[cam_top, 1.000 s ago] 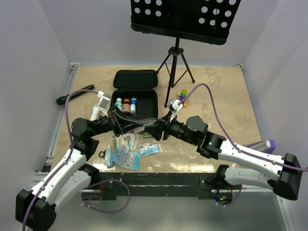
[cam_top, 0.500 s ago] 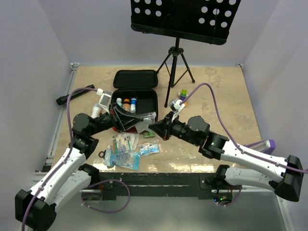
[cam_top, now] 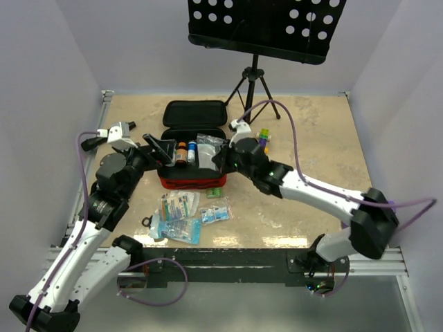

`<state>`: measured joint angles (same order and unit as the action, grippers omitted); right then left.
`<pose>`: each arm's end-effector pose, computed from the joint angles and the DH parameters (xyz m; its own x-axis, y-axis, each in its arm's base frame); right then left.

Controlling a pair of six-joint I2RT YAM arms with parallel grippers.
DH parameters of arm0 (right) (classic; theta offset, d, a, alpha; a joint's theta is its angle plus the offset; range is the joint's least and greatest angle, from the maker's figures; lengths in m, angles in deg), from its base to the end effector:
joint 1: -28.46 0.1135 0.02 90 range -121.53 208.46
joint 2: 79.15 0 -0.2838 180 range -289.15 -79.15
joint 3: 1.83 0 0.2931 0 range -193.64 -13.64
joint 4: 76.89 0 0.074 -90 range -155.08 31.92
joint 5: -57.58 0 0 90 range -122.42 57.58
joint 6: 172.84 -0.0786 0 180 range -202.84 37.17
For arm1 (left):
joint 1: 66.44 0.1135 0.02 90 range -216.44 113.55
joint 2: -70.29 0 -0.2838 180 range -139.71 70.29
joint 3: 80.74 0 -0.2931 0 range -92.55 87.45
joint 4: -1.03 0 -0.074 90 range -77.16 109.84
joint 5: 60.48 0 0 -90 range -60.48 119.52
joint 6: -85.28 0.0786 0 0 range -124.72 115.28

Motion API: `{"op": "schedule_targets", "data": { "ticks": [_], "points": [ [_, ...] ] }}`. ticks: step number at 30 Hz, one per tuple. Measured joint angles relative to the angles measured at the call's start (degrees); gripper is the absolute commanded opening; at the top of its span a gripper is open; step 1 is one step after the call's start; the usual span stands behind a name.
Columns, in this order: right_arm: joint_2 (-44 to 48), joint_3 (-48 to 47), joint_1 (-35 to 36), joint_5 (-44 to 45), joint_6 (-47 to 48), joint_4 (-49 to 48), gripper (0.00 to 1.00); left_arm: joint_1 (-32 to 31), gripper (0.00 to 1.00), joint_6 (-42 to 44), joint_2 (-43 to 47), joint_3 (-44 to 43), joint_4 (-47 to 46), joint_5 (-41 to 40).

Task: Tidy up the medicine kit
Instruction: Pick up the medical item at the center of the board, then place the medical item at the medicine box.

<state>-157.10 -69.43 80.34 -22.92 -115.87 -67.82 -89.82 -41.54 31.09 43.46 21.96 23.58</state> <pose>0.2522 0.3004 0.2880 -0.5426 0.1793 -0.8206 -0.4581 0.7557 0.4681 0.2168 -0.0849 0.3651 -0.2353 -0.5477 -0.8029 0.1986 0.7816 -0.5913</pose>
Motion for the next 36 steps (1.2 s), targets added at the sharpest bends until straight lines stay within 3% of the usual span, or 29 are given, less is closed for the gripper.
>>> {"op": "schedule_targets", "data": {
  "ticks": [3,10,18,23,27,29,33,36],
  "points": [
    [-9.7,-5.9,-4.2,0.1,-0.3,1.1,0.00,0.0,0.97,0.5,-0.3,-0.6,5.5,-6.3],
    [-27.9,-19.1,-8.4,0.1,1.1,4.9,0.00,0.0,0.96,0.7,0.2,1.6,11.6,-9.5],
    [-36.6,-29.2,-10.5,0.0,2.6,9.3,0.00,0.0,0.96,0.7,1.2,4.9,13.1,-9.1],
    [-38.3,-29.8,-10.8,0.1,2.7,10.5,0.00,0.0,0.96,0.7,0.8,6.3,13.0,-7.9],
    [-38.6,-28.9,-10.8,0.0,2.5,10.8,0.45,0.0,0.96,0.7,0.6,7.2,13.0,-7.1],
    [-38.4,-28.3,-10.8,-0.3,2.0,10.0,0.59,0.0,0.96,0.7,0.3,7.3,13.0,-6.6],
    [-36.7,-28.1,-10.3,0.2,2.3,9.8,0.63,0.0,0.96,1.0,0.2,7.3,12.9,-6.2],
    [-35.1,-28.1,-10.2,1.7,2.5,10.6,0.51,0.0,0.95,1.1,0.2,7.3,12.9,-6.0]
  ]
}}
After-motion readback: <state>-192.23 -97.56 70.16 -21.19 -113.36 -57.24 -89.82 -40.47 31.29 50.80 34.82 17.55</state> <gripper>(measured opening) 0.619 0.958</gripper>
